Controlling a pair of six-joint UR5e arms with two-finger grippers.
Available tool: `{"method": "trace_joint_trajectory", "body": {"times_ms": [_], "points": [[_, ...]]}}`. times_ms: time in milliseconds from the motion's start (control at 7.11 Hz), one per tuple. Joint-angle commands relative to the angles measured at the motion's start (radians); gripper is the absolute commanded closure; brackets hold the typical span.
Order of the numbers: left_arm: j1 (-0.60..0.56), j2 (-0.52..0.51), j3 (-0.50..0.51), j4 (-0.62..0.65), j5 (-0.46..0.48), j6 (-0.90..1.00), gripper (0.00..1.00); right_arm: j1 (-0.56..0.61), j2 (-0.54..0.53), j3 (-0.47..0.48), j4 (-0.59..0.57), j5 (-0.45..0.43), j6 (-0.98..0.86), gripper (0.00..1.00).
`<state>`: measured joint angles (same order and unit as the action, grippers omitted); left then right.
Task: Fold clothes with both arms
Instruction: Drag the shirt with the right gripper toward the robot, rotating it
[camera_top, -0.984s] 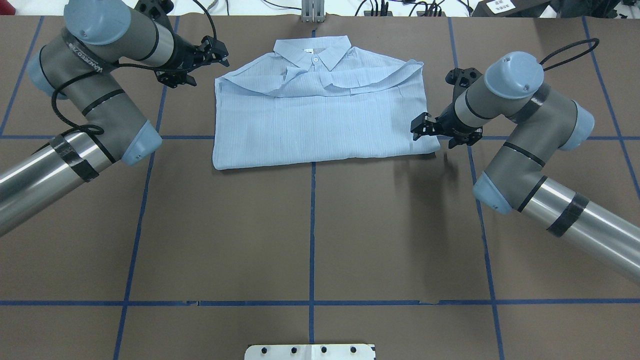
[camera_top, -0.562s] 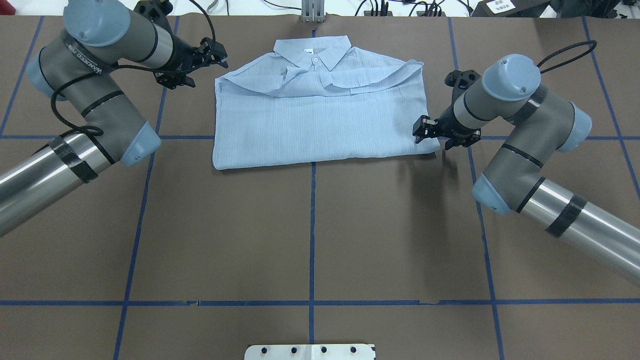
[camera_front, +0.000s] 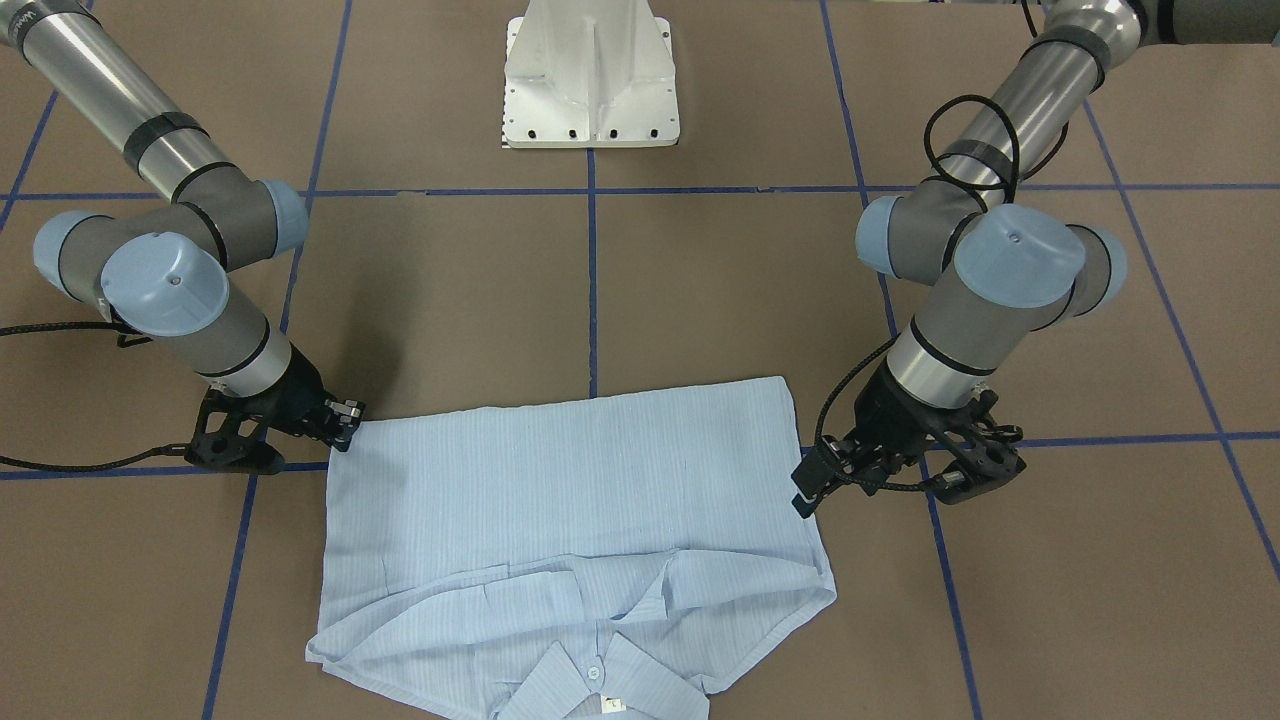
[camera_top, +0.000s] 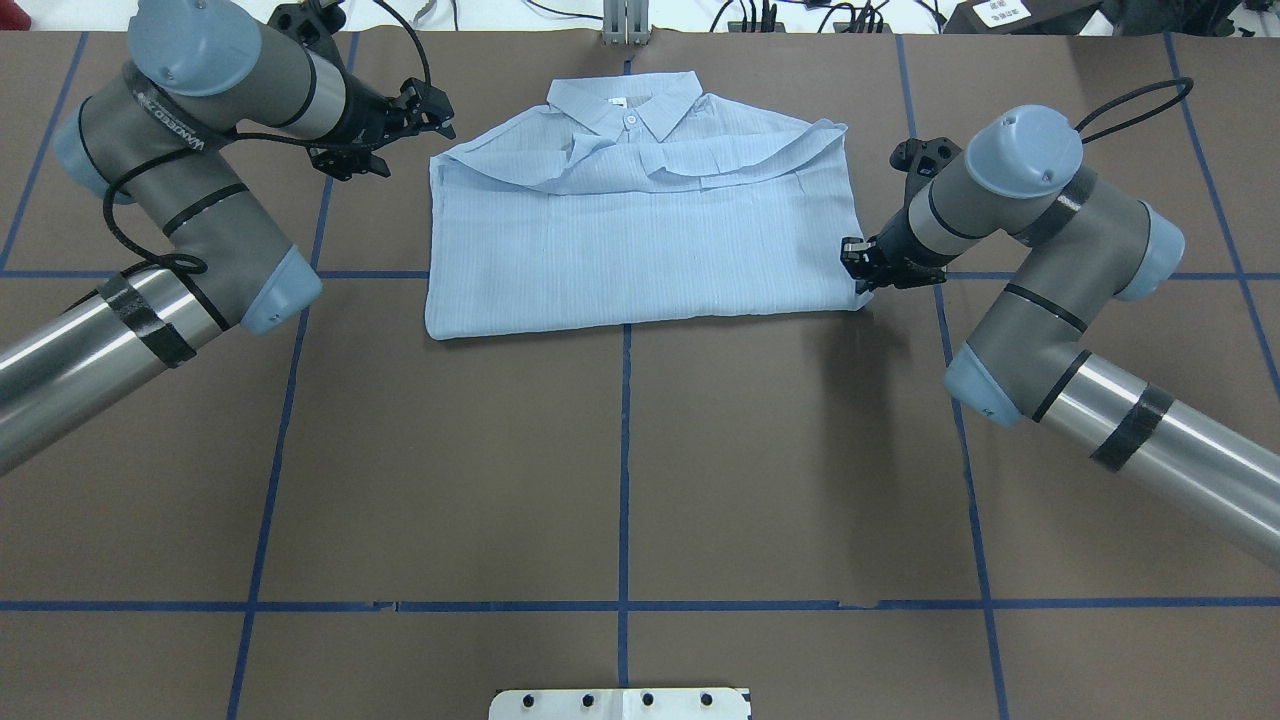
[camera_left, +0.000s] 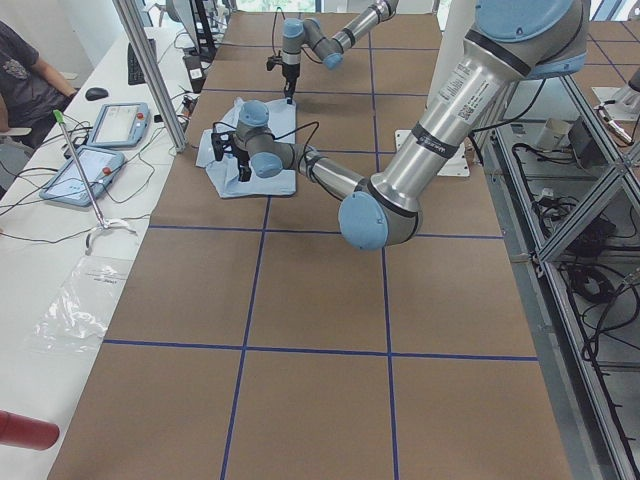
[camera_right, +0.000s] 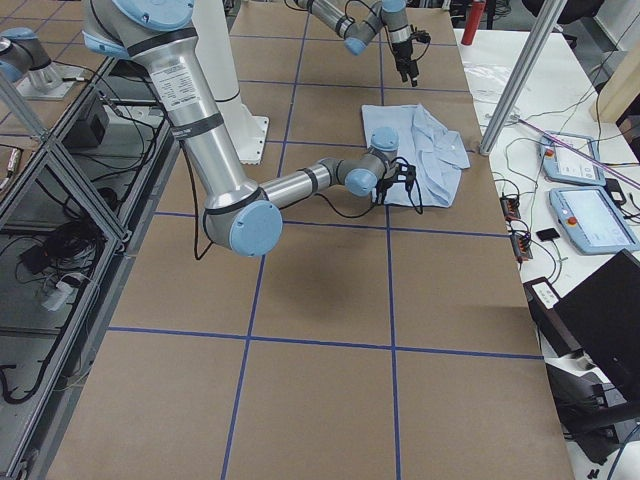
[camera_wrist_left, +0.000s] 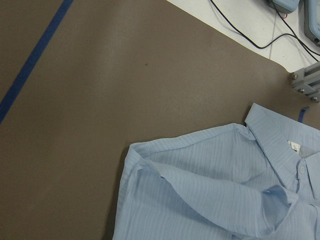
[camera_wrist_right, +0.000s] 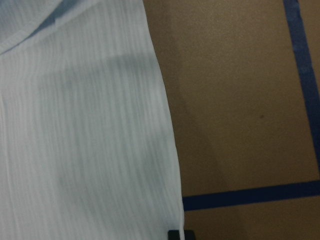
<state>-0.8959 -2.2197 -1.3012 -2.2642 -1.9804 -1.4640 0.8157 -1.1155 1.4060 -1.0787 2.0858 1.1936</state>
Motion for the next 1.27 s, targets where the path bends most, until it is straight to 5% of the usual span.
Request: {"method": "trace_joint_trajectory", "body": {"times_ms": [0,562,843,1124], "points": [[0.000,-0.001,-0.001,0.000,0.000,-0.004,0.01,0.017,-0.041,0.055,0.009,0.054,0.000,1.00],[-0.001,0.009,-0.041,0.003,0.003,-0.025,0.01,-0.053,-0.562,0.607,0.010,0.059,-0.002,1.00],[0.006,0.025,-0.066,0.003,0.040,-0.048,0.01,-0.200,-0.720,0.782,0.010,0.092,0.015,1.00],[0.023,0.035,-0.085,0.003,0.043,-0.068,0.01,-0.462,-0.758,0.855,0.010,0.092,0.061,1.00]]}}
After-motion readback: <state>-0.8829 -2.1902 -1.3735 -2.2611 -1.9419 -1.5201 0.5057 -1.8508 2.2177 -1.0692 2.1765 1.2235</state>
